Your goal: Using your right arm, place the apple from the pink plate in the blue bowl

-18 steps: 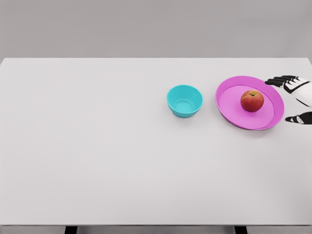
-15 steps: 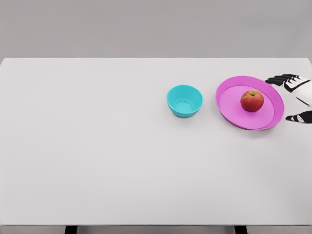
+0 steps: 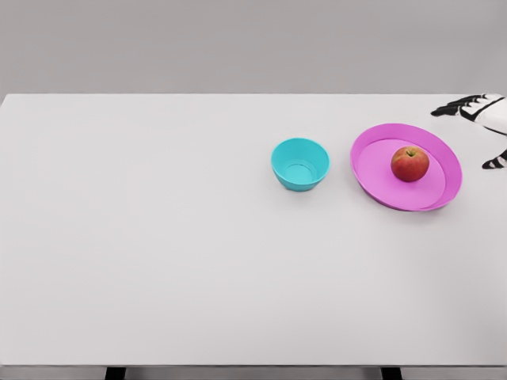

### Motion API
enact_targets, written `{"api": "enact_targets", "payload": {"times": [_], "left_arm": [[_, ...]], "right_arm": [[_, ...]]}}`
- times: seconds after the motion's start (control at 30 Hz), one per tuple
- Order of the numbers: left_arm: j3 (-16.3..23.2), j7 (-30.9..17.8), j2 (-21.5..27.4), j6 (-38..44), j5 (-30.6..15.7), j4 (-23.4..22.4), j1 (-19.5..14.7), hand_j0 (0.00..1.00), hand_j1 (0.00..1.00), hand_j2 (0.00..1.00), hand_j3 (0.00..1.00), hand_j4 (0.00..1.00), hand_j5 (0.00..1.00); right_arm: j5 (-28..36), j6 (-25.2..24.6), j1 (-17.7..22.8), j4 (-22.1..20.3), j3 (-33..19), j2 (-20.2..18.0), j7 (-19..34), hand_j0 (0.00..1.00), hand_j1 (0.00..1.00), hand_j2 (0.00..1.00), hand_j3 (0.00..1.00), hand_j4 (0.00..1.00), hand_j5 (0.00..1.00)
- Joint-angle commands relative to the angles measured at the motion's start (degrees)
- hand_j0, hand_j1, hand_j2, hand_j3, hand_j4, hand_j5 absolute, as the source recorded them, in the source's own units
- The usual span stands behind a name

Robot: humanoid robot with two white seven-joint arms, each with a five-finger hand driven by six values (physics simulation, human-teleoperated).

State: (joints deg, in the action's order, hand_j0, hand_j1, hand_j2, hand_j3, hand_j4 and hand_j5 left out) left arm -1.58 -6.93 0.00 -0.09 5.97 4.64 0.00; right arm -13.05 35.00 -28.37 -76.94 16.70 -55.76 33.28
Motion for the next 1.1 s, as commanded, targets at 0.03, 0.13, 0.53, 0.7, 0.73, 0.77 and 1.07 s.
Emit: {"api": "enact_targets", "payload": {"times": [0.03, 0.13, 0.53, 0.7, 0.73, 0.77, 1.07], "left_arm": [[0.00, -0.01, 0.00, 0.00, 0.01, 0.02, 0.00, 1.00, 1.00, 1.00, 1.00, 1.00, 1.00], [0.00, -0.01, 0.00, 0.00, 0.01, 0.02, 0.00, 1.00, 1.00, 1.00, 1.00, 1.00, 1.00], [0.00, -0.01, 0.00, 0.00, 0.01, 0.02, 0.00, 1.00, 1.00, 1.00, 1.00, 1.00, 1.00], [0.00, -0.01, 0.00, 0.00, 0.01, 0.02, 0.00, 1.00, 1.00, 1.00, 1.00, 1.00, 1.00], [0.00, -0.01, 0.00, 0.00, 0.01, 0.02, 0.00, 1.00, 1.00, 1.00, 1.00, 1.00, 1.00], [0.00, -0.01, 0.00, 0.00, -0.08, 0.02, 0.00, 1.00, 1.00, 1.00, 1.00, 1.00, 1.00], [0.00, -0.01, 0.00, 0.00, 0.01, 0.02, 0.00, 1.00, 1.00, 1.00, 1.00, 1.00, 1.00]], "right_arm": [[0.04, 0.00, -2.56, 5.83, 10.80, 2.50, 1.72, 1.00, 1.00, 1.00, 1.00, 1.00, 1.00], [0.04, 0.00, -3.71, 6.45, 13.88, 3.29, 1.72, 1.00, 1.00, 1.00, 1.00, 1.00, 1.00], [-0.04, 0.00, -10.65, 8.91, 19.07, 4.16, 1.72, 1.00, 1.00, 1.00, 1.00, 1.00, 1.00], [-0.22, 0.00, -11.88, 12.95, 19.24, 6.10, 1.72, 1.00, 1.00, 1.00, 1.00, 1.00, 1.00], [-0.31, 0.00, -12.59, 14.35, 19.59, 6.98, 1.72, 1.00, 1.00, 1.00, 1.00, 1.00, 1.00], [-0.57, 0.00, -13.02, 14.71, 20.21, 7.06, 1.72, 1.00, 1.00, 1.00, 1.00, 1.00, 1.00], [-1.10, 0.00, -16.54, 18.93, 26.01, 9.44, 1.72, 1.00, 1.00, 1.00, 1.00, 1.00, 1.00]]}}
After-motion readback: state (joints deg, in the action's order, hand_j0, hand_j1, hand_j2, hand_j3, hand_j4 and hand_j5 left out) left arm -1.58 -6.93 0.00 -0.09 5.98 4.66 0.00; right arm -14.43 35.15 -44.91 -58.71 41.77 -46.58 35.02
